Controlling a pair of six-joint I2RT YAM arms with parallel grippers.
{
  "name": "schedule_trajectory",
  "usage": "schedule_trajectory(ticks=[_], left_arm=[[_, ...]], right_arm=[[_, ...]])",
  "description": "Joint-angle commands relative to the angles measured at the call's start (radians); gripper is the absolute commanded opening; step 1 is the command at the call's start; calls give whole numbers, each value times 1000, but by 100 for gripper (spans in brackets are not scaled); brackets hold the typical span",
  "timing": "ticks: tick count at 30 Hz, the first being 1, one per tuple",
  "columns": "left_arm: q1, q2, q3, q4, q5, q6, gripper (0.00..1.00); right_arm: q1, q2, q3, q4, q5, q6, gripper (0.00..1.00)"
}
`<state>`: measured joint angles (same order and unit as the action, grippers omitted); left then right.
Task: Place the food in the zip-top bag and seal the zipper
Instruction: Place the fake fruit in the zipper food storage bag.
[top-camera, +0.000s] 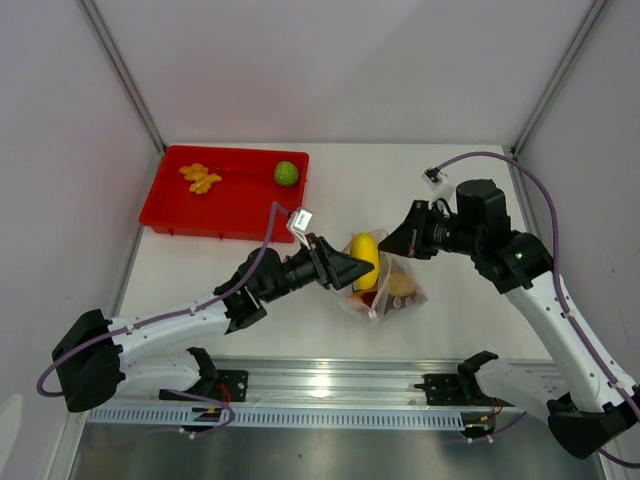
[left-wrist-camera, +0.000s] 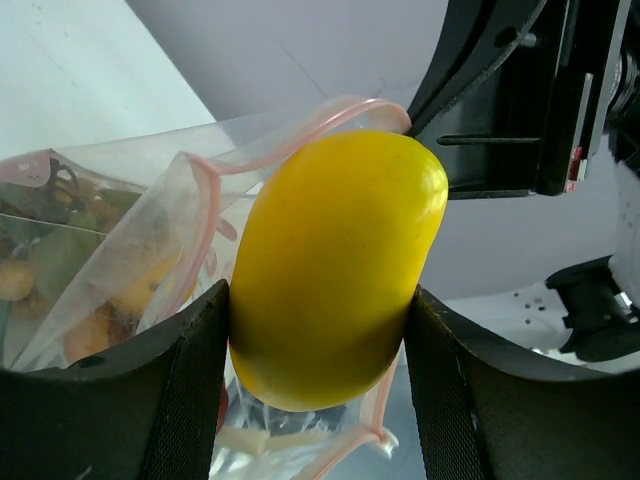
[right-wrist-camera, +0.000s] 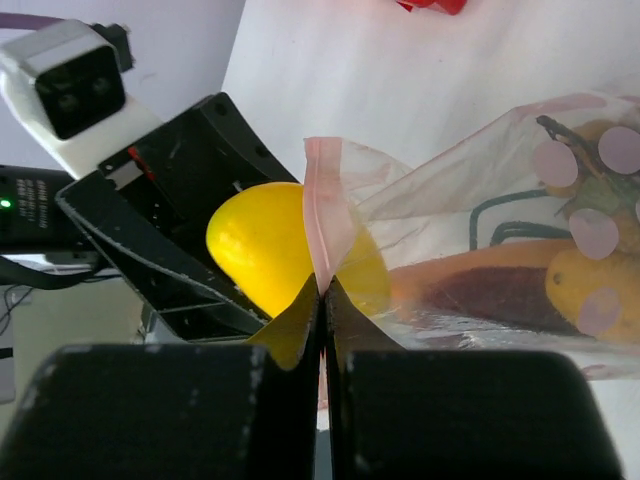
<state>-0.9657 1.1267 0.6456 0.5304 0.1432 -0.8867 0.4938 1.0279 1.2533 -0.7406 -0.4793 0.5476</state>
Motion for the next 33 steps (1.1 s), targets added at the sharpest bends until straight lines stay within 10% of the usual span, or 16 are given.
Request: schedule_trajectory(ticks=[1,8,11,15,33], left_arm=[[-13,19,-40,161,-71,-75,1],[-28,58,-130,302,-83,-70,11],[-39,59,-115,235,-97,-51,37],[-70,13,-98,132,-139,24,99],[-123,-211,155,-424,-548,448,99]], right_arm=[[-3,-34,40,107,-27,72,0],[-4,-48,31,158,-21,129,0],[-6,-46,35,165,-24,135,0],[-12,-46,34,158,-27,127,0],[-21,-100,31,21,60,2,0]])
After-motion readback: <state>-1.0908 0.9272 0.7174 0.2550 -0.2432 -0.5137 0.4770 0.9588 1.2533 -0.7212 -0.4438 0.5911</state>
